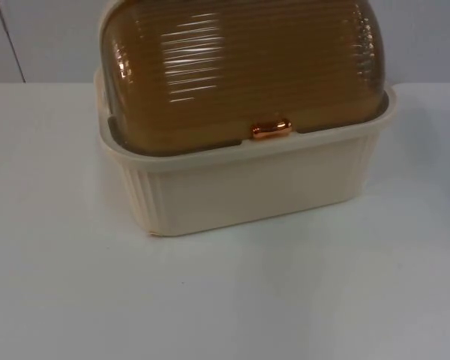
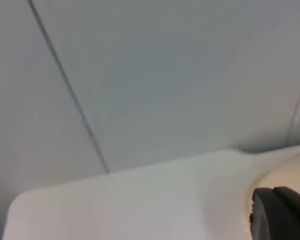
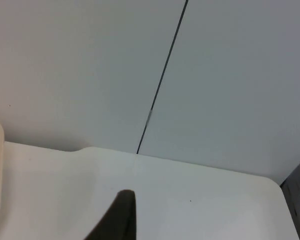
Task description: Open the box lid with the left hand, place the block into the box with the right hand, then close the box lid with the left hand.
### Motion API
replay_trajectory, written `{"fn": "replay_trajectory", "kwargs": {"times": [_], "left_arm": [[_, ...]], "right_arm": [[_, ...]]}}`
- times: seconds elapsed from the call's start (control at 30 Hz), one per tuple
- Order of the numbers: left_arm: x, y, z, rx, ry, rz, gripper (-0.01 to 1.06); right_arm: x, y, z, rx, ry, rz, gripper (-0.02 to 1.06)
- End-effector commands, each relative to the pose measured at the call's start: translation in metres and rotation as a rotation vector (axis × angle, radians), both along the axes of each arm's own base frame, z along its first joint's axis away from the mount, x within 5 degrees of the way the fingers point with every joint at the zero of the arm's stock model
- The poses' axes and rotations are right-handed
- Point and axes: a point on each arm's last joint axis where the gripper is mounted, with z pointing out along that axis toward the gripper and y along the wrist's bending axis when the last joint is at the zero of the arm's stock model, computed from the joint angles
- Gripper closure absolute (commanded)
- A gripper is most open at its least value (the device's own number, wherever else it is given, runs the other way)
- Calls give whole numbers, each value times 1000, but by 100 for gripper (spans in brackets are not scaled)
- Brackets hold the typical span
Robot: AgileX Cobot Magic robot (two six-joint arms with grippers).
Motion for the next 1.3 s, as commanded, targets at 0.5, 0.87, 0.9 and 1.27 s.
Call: {"fn": "replay_trajectory", "kwargs": {"times": [0.5,0.87,0.9,1.27], "left_arm": [[-5,0,-55,-123,62,12,105],[2,-1,-69,-133,143,19,63],[3,-1,-71,-156,155,30,33],[-15,0,-46,-210,54,49,4]], "right_arm": [[-3,0,2,15,-4,-5,0],[-3,0,2,15,-1,-5,0],[-3,0,2,15,-1,-5,0],[-4,0,-1,30,29,-19,0]]}}
